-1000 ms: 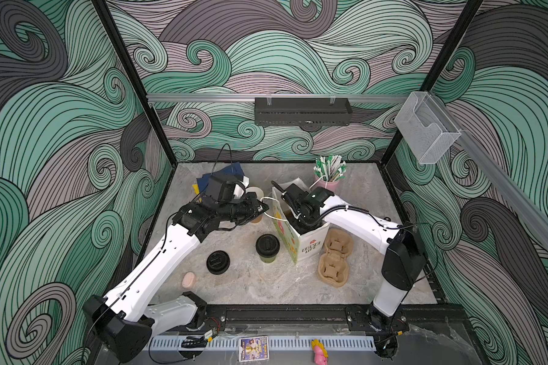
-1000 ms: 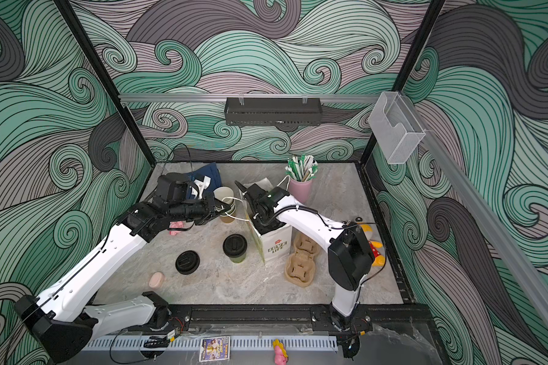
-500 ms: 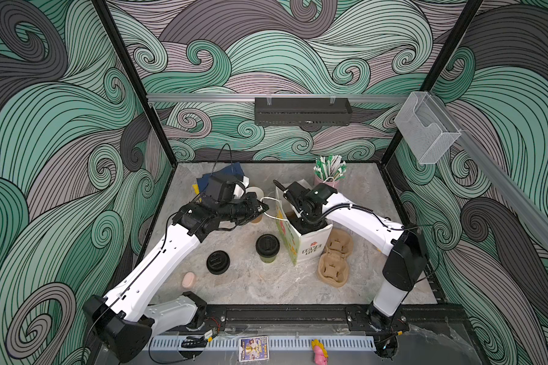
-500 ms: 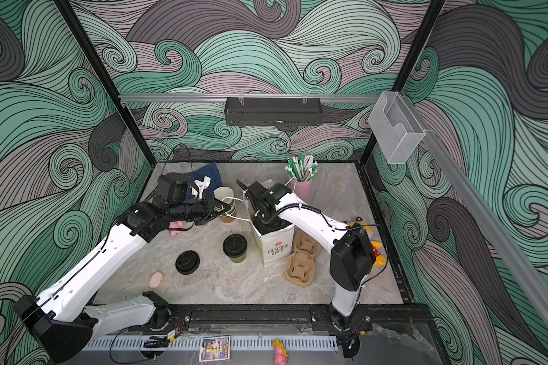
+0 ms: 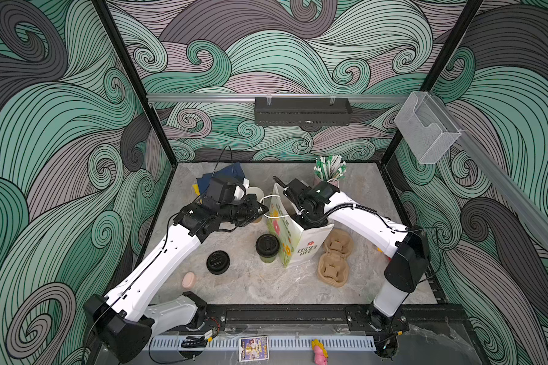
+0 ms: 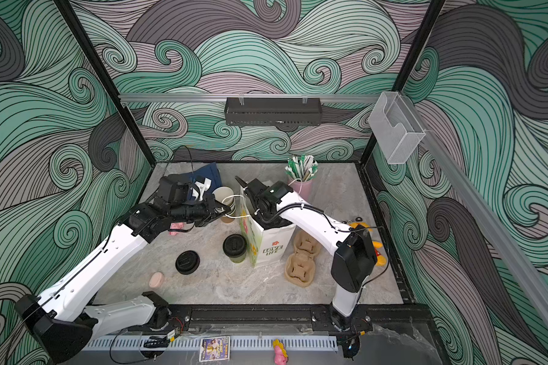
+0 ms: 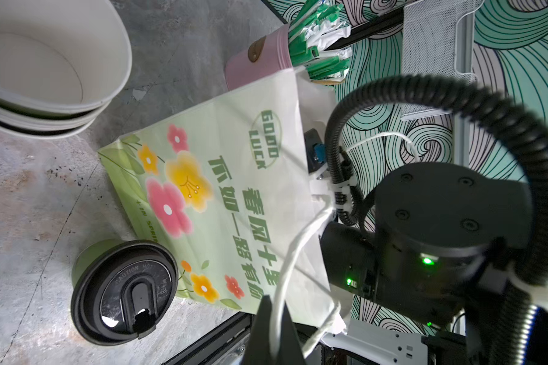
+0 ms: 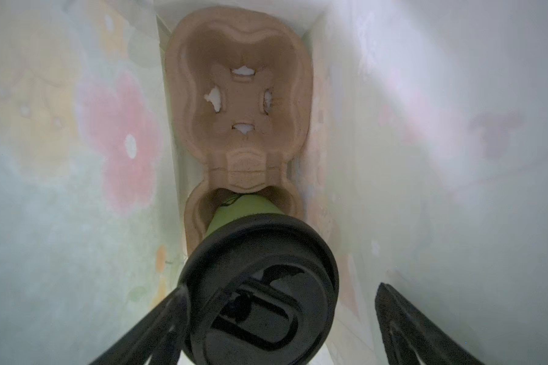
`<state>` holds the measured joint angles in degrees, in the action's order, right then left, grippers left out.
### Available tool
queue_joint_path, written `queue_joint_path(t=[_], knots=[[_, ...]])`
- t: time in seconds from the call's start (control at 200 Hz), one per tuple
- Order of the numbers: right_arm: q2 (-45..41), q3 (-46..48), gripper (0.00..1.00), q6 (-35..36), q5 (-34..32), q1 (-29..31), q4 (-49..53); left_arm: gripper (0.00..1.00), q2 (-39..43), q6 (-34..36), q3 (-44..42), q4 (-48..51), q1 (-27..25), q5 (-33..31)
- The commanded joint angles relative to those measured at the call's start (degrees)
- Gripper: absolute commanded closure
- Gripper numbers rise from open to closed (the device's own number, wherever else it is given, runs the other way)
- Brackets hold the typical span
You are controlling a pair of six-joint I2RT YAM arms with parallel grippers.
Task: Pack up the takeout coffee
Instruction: 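Open the right gripper and lift it out of the bag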
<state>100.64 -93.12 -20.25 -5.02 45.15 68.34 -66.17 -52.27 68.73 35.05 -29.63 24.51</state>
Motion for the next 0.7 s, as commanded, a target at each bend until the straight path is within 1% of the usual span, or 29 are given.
queue_joint_path(t=[0.0, 0.14, 0.26, 0.49, 0.64, 0.69], knots=[[0.3, -2.3, 0.13, -2.4, -2.2, 0.3, 0.3, 1.0, 1.5, 0.5, 0.0, 1.5, 0.4, -0.7], [-0.2, -2.1, 0.24, -6.0, -5.0, 0.4, 0.1, 1.0, 2.8, 0.4, -0.9, 2.5, 0.4, -2.5], [1.1, -1.1, 0.28, -7.5, -5.6, 0.8, 0.2, 1.0, 3.7, -0.1, -1.7, 3.0, 0.4, -3.8], [-0.4, -5.4, 0.28, -6.6, -4.2, 1.3, -0.6, 1.0, 4.0, -0.1, -2.2, 4.1, 0.4, -4.6], [-5.0, -6.8, 0.23, -3.7, 0.3, 1.8, -6.2, 1.0, 4.0, -0.2, -2.7, 4.1, 0.4, -4.6], [-6.6, -6.8, 0.22, -2.8, 0.8, 2.3, -7.8, 1.0, 4.0, -0.2, -2.8, 4.1, 0.4, -4.6]])
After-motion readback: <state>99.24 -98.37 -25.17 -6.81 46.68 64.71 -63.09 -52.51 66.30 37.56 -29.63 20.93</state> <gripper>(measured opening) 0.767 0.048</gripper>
